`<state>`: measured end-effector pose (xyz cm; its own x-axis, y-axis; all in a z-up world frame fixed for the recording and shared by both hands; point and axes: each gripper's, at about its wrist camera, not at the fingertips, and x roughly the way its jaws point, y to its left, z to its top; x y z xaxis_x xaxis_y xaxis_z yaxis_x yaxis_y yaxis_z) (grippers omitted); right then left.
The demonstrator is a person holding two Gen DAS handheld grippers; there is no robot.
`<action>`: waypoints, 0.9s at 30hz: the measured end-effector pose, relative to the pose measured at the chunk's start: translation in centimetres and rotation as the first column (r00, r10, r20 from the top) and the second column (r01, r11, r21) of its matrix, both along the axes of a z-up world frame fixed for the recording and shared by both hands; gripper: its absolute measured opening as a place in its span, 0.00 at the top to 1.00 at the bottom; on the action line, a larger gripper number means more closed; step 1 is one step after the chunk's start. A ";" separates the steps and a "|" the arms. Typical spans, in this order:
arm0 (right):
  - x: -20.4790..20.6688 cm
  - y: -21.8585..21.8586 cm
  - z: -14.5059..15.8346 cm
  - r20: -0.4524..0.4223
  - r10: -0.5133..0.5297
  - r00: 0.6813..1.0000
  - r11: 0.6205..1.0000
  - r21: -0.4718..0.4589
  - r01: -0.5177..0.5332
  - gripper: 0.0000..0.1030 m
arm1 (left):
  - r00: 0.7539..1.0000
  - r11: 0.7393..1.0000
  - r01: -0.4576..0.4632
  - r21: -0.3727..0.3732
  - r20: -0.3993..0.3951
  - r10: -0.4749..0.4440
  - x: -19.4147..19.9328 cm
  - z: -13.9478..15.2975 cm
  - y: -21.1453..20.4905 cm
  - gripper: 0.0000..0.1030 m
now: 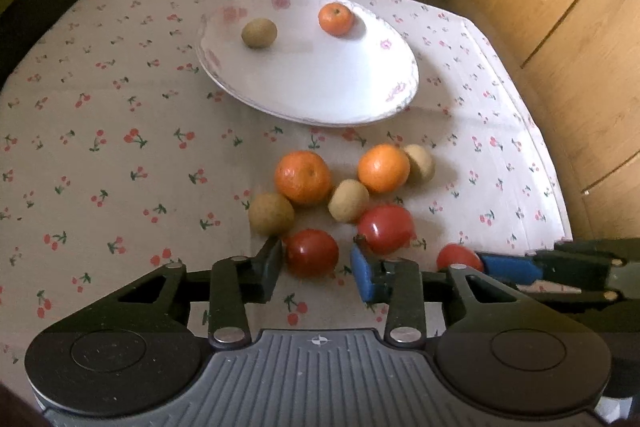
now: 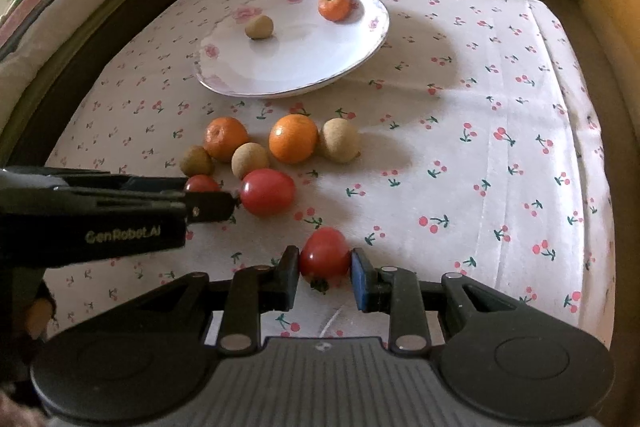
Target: Organize fruits
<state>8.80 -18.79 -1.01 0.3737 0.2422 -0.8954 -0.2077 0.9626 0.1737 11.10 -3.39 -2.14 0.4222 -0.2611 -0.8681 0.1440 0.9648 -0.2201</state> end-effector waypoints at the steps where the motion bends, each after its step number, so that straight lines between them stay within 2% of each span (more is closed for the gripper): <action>1: 0.0 -0.1 0.0 -0.001 -0.002 1.000 1.000 0.003 0.002 0.72 | 1.000 1.000 -0.004 -0.002 -0.001 0.004 0.1 -0.1 -0.1 0.56; 5: -0.1 -0.4 0.1 0.002 -0.013 1.000 1.000 0.013 0.013 0.72 | 1.000 1.000 -0.007 0.008 0.008 0.007 0.4 -0.2 -0.5 0.56; 10: -0.1 -0.6 0.1 0.004 -0.018 1.000 1.000 0.008 0.018 0.72 | 1.000 0.999 0.006 0.050 0.014 -0.007 0.0 -0.2 -0.7 0.64; 13: -0.2 -0.2 0.1 0.004 -0.006 1.000 1.000 0.002 0.006 0.72 | 1.000 0.999 -0.004 0.033 0.006 0.003 -0.2 -0.1 -0.3 0.65; 27: -1.6 1.1 -0.1 -0.005 0.053 0.999 0.998 -0.021 -0.053 0.72 | 1.000 0.999 0.022 0.044 -0.008 -0.022 -4.0 0.1 1.0 0.64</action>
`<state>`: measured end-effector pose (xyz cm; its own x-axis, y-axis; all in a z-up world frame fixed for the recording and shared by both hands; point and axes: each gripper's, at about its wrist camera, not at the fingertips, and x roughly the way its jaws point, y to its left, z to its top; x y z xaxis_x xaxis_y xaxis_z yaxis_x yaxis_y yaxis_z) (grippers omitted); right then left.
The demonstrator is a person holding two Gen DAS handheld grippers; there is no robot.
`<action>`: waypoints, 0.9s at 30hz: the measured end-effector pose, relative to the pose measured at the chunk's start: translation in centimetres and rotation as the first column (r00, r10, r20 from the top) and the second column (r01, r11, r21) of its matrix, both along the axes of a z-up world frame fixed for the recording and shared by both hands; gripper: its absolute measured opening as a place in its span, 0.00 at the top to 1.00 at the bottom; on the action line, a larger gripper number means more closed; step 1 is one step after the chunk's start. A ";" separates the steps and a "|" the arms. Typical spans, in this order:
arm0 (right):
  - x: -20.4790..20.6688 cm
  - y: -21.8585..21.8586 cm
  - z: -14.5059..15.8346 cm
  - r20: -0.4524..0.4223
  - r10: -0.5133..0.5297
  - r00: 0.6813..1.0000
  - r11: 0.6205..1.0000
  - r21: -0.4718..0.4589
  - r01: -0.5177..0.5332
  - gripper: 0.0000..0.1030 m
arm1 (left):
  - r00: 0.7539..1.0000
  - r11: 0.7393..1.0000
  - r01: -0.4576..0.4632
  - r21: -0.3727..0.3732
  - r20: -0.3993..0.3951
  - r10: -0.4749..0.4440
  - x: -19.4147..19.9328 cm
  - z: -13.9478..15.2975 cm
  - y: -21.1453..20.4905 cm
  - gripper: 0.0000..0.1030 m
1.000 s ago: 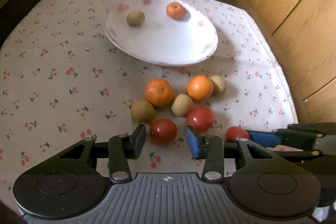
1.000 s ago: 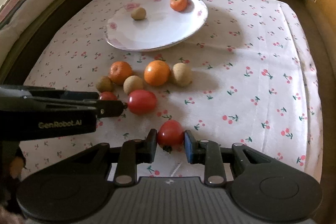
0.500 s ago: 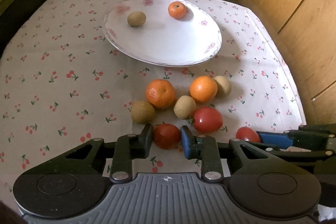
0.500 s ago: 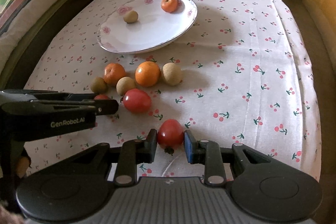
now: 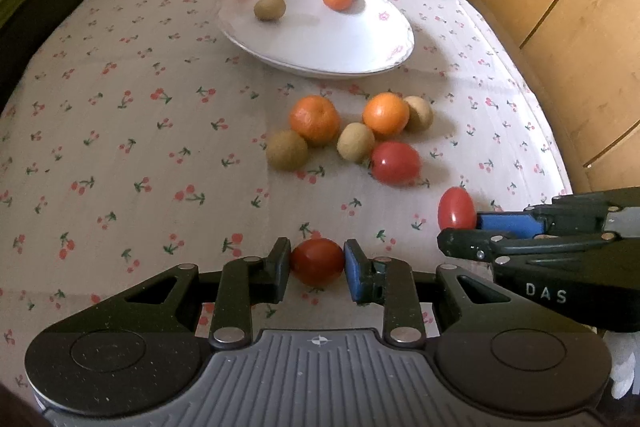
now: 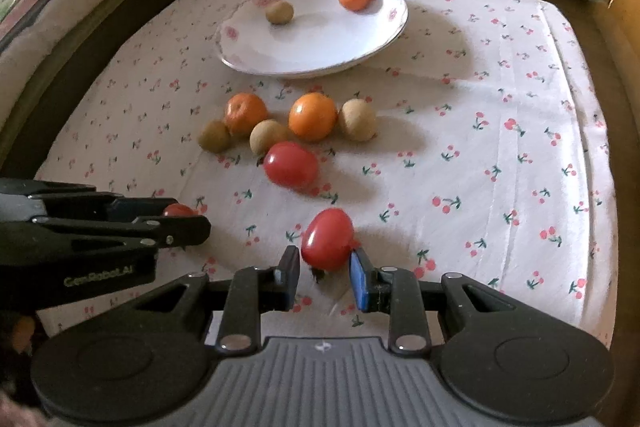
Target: Organize fruits
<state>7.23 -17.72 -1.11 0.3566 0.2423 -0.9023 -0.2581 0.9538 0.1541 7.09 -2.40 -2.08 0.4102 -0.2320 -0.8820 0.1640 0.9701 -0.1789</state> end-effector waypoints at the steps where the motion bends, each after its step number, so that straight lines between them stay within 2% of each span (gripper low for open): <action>1: 0.0 0.0 0.0 0.000 0.001 1.000 1.000 0.000 -0.001 0.72 | 1.000 1.000 -0.002 0.002 0.003 0.002 0.1 0.0 0.0 0.63; 2: 0.0 0.0 0.0 -0.003 0.005 1.000 1.000 0.003 -0.005 0.72 | 1.000 1.000 -0.006 0.004 0.008 0.006 0.1 0.1 -0.1 0.63; 6: 0.1 -0.4 0.0 -0.003 -0.009 1.000 1.000 0.017 0.009 0.72 | 1.000 1.000 -0.007 0.000 0.019 0.007 0.4 0.2 -0.4 0.51; 11: 0.4 -0.8 0.3 -0.003 -0.028 1.000 0.999 0.033 0.029 0.71 | 0.999 1.000 -0.027 -0.007 0.018 0.027 0.6 0.3 -0.2 0.41; 17: 0.9 -1.4 0.9 0.000 -0.070 0.998 0.995 0.070 0.070 0.70 | 0.999 0.998 -0.049 -0.033 0.017 0.050 0.6 0.6 0.4 0.40; 27: 0.7 -0.7 -0.2 -0.016 -0.050 0.999 0.998 0.042 0.051 0.70 | 1.000 0.999 -0.025 -0.033 0.009 0.025 0.1 0.5 -0.2 0.40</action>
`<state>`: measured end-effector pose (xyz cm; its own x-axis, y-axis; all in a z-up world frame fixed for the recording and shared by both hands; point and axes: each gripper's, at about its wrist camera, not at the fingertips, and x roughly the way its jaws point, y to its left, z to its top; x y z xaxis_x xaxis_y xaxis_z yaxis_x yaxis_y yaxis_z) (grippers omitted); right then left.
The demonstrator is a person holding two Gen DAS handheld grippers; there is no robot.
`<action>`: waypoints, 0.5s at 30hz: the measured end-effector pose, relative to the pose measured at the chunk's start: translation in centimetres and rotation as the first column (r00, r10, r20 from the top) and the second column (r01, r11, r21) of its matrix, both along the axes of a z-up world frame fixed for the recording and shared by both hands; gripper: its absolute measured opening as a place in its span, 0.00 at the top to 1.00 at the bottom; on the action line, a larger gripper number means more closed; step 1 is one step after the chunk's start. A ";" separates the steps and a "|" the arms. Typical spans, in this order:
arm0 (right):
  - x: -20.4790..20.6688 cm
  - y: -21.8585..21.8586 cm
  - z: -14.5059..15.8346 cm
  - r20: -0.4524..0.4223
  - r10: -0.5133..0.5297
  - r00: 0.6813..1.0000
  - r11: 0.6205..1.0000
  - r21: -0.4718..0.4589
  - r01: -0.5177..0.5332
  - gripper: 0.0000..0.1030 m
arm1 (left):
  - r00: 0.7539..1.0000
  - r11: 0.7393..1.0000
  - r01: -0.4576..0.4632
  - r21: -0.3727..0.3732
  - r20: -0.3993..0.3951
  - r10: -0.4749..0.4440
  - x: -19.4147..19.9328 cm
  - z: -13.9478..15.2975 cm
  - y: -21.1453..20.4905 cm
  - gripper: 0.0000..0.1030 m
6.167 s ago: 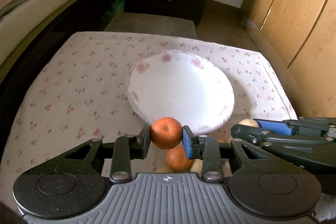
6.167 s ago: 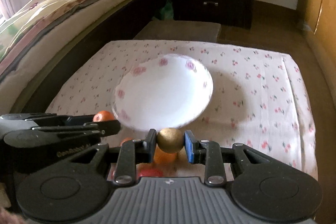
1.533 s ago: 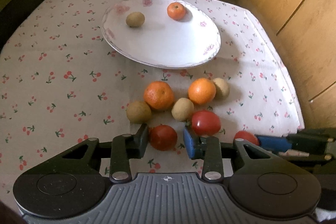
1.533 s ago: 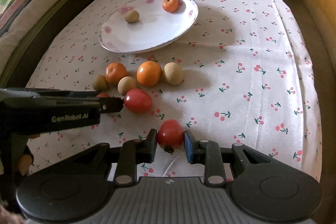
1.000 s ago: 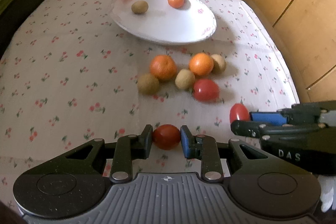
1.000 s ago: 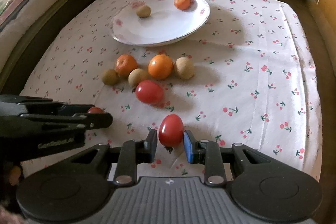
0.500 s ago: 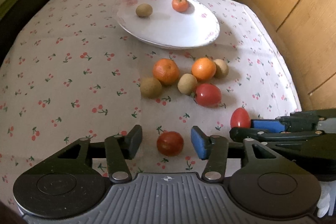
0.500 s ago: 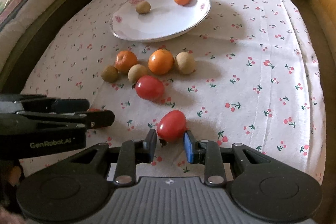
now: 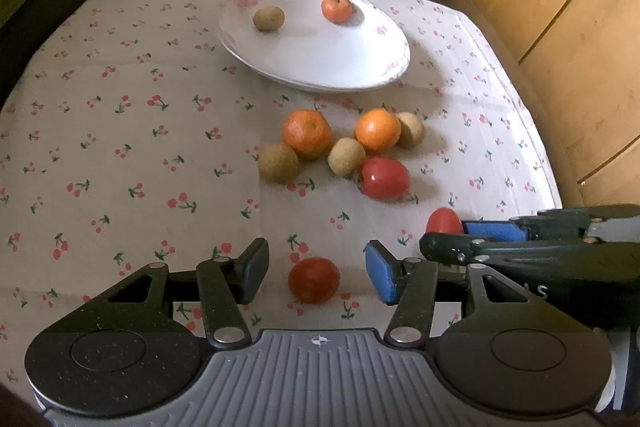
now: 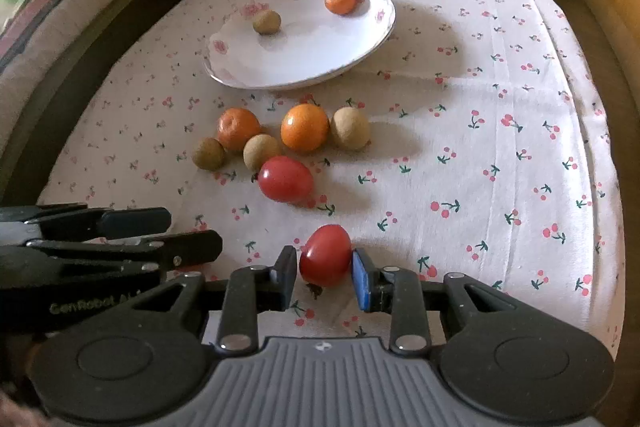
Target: Organize fruits
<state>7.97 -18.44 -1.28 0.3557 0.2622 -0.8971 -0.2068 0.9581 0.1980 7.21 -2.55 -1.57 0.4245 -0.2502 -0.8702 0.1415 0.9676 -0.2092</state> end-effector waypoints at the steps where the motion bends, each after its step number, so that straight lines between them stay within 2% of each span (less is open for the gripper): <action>1: 0.1 0.0 -0.1 0.000 0.001 1.000 1.000 -0.002 -0.001 0.70 | 1.000 1.000 0.001 0.003 -0.002 -0.001 0.0 -0.1 -0.1 0.40; 9: 0.2 0.1 -0.2 0.012 0.008 1.000 1.000 -0.023 -0.008 0.70 | 1.000 0.999 0.012 0.038 -0.004 -0.012 -0.1 -0.7 -0.5 0.42; 10: 0.1 0.2 -0.2 0.017 0.011 1.000 0.999 -0.030 -0.011 0.70 | 1.000 0.999 0.014 0.046 -0.001 -0.014 -0.1 -0.7 -0.6 0.44; 12: 0.2 0.3 -0.2 0.026 0.022 0.999 0.999 -0.049 -0.020 0.70 | 1.000 0.997 0.018 0.072 0.006 -0.019 -0.2 -0.7 -0.8 0.55; 15: 0.0 0.7 -0.1 0.038 0.042 0.998 0.996 -0.082 -0.039 0.71 | 1.000 0.997 0.016 0.078 0.005 -0.017 -0.1 -0.7 -0.7 0.60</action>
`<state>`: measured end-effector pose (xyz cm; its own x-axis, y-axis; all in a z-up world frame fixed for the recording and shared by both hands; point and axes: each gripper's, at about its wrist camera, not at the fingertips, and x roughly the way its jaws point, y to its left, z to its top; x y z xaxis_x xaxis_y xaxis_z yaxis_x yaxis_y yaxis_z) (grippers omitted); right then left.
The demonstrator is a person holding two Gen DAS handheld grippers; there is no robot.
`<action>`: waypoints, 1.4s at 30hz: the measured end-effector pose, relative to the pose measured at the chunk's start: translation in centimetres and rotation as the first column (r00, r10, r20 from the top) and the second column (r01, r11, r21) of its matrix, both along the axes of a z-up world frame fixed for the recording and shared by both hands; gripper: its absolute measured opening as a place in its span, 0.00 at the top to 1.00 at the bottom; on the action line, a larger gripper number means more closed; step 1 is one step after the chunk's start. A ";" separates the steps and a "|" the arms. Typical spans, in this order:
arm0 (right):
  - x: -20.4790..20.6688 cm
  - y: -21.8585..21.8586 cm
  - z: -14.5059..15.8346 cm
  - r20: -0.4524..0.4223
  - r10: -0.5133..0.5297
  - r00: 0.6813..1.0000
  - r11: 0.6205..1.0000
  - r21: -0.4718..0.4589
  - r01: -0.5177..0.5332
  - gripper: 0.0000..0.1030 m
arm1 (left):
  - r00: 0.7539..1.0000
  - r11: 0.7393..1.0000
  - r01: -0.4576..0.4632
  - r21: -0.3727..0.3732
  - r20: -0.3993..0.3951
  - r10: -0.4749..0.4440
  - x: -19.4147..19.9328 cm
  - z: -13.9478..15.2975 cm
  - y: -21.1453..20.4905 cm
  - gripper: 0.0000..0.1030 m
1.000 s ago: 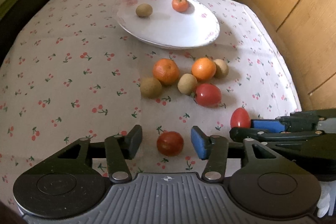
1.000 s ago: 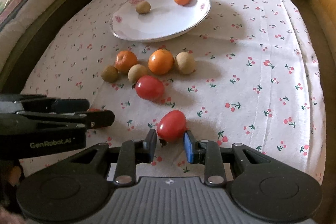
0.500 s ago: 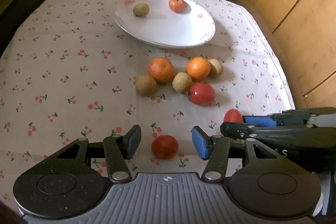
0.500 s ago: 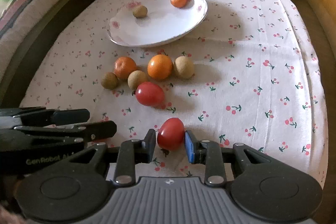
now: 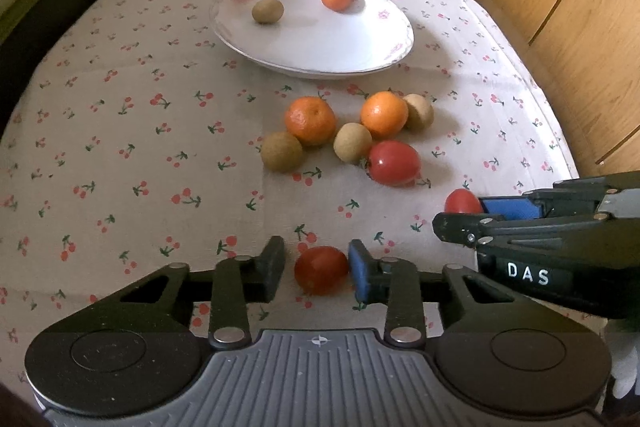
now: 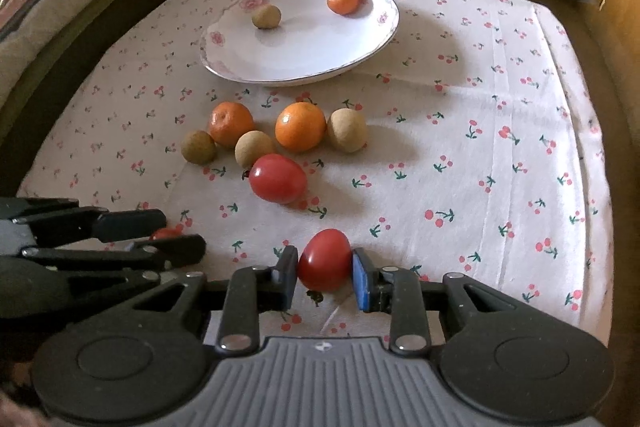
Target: Organize fruits
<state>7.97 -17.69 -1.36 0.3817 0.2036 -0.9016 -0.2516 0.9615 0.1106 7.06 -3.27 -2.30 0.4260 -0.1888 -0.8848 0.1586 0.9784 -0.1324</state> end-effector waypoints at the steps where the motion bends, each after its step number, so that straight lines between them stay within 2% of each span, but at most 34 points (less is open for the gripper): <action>1: -0.1 0.0 0.0 0.003 0.004 1.000 1.000 -0.005 -0.004 0.71 | 1.000 1.000 0.000 -0.001 -0.002 0.000 0.0 0.0 0.0 0.61; 3: -0.1 0.1 0.0 0.003 0.008 1.000 1.000 -0.009 -0.008 0.71 | 1.000 1.000 0.001 0.000 -0.004 -0.001 -0.1 0.0 0.1 0.64; 16: -0.2 0.1 1.7 0.043 -0.002 0.999 1.000 0.029 0.001 0.71 | 1.000 0.999 -0.008 -0.031 0.023 0.009 0.2 1.6 0.2 0.65; 27: 1.9 0.1 3.4 0.083 -0.027 0.996 0.997 0.068 0.022 0.75 | 0.998 0.998 -0.018 -0.064 0.062 0.022 2.7 3.3 0.0 0.65; 35: 1.6 -0.1 2.2 0.007 -0.026 1.000 0.995 0.097 0.025 0.75 | 0.998 0.996 -0.032 -0.084 0.049 0.036 2.7 3.0 1.3 0.65; 42: 0.5 2.4 1.1 -0.014 0.033 0.999 0.996 0.087 -0.032 0.74 | 0.997 0.994 -0.062 -0.090 0.040 0.066 2.2 2.8 2.9 0.65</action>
